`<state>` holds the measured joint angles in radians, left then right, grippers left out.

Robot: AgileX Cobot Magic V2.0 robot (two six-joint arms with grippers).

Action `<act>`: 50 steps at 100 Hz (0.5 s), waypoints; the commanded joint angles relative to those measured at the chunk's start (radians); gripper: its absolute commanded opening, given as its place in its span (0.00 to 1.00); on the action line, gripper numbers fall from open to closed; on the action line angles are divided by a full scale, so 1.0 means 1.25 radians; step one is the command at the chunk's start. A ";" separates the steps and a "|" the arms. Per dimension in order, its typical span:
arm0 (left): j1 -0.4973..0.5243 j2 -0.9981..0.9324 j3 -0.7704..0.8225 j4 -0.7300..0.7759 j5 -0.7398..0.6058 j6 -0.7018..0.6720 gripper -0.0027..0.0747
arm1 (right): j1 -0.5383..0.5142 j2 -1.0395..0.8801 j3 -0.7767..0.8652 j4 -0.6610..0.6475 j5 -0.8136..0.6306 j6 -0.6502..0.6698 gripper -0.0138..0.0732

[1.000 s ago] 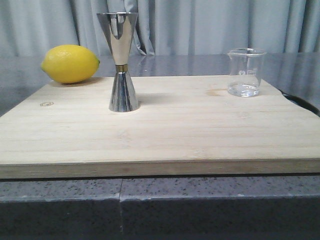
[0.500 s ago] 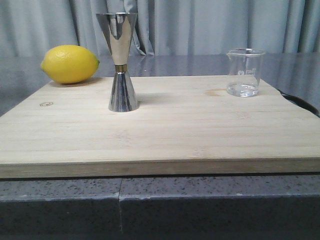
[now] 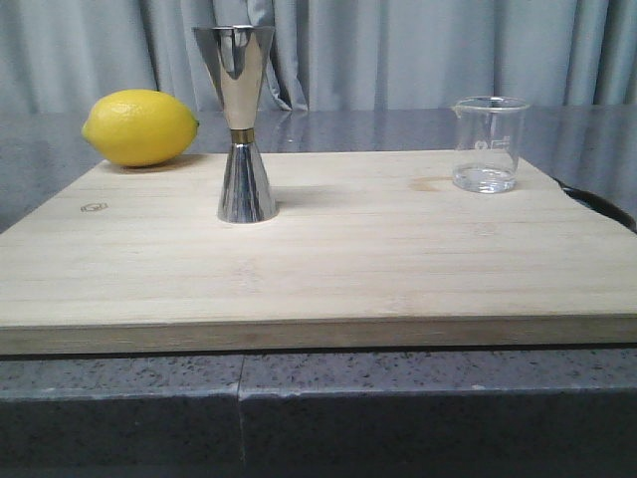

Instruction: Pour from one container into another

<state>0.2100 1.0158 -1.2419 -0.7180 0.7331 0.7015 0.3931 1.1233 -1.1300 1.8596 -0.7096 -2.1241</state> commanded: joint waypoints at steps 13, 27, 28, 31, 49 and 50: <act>0.000 -0.089 0.025 -0.023 -0.020 -0.022 0.63 | 0.070 -0.077 -0.030 -0.019 -0.005 -0.011 0.69; 0.000 -0.139 0.076 -0.023 -0.010 -0.027 0.63 | 0.097 -0.128 -0.028 -0.019 -0.071 -0.037 0.68; 0.000 -0.142 0.079 -0.022 -0.010 -0.029 0.63 | 0.099 -0.134 -0.028 -0.019 -0.082 -0.040 0.68; 0.000 -0.153 0.094 -0.022 -0.012 -0.029 0.63 | 0.109 -0.144 -0.028 -0.019 -0.107 -0.056 0.68; 0.000 -0.190 0.170 0.018 -0.012 -0.036 0.63 | 0.185 -0.188 -0.027 -0.019 -0.277 -0.116 0.68; 0.000 -0.191 0.176 0.018 -0.012 -0.036 0.63 | 0.191 -0.189 -0.027 -0.019 -0.281 -0.116 0.68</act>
<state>0.2100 0.7938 -1.0405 -0.6899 0.7689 0.6762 0.5898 0.9166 -1.1300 1.8596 -0.9979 -2.2320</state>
